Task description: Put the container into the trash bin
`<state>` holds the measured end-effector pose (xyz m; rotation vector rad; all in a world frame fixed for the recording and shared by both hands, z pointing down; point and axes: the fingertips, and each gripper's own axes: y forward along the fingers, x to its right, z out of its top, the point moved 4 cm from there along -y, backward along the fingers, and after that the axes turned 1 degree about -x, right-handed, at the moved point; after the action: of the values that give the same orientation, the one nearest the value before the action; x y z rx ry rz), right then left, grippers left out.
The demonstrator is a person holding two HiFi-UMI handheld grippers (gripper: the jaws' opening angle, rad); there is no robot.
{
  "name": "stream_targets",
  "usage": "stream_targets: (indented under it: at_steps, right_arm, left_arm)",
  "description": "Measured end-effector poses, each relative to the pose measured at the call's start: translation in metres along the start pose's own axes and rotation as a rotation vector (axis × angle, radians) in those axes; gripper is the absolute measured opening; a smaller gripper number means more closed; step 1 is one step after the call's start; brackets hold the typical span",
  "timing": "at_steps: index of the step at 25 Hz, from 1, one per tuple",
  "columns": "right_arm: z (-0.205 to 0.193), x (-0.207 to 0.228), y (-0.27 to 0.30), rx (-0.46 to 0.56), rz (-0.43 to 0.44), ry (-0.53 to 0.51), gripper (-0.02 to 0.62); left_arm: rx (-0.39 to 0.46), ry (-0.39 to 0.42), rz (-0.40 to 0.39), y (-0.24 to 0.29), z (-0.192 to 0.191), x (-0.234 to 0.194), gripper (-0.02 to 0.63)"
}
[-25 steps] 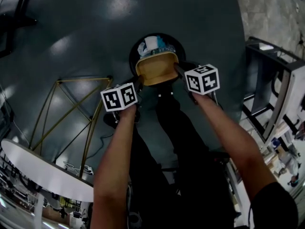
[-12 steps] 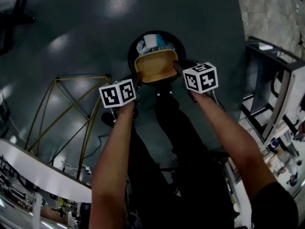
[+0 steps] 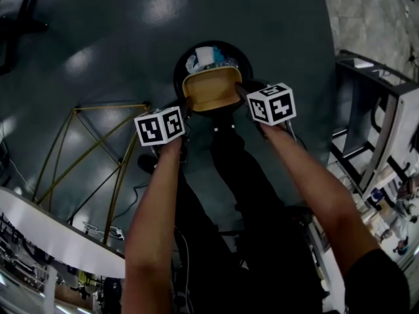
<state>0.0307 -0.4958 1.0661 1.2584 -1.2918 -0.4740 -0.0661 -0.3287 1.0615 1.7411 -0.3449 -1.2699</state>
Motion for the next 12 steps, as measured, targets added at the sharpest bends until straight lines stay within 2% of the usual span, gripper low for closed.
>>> stream_targets:
  at_steps: [2,5,8,12]
  right_arm:
    - [-0.001,-0.001,-0.002,-0.025,-0.024,-0.022,0.063]
    - [0.004,-0.001,-0.009,-0.009,-0.073,-0.055,0.110]
    - [0.006,-0.008,-0.016,0.021,-0.086,-0.059,0.130]
    - [0.004,-0.015,-0.023,0.046,-0.082,-0.060,0.132]
  left_arm:
    - [0.010,0.024,0.022,-0.001,0.002,0.001,0.056]
    - [0.001,0.045,0.048,-0.001,0.005,0.004,0.081]
    - [-0.021,0.053,0.042,-0.004,0.001,0.004,0.084]
    - [-0.008,0.051,0.012,-0.012,-0.003,0.011,0.084]
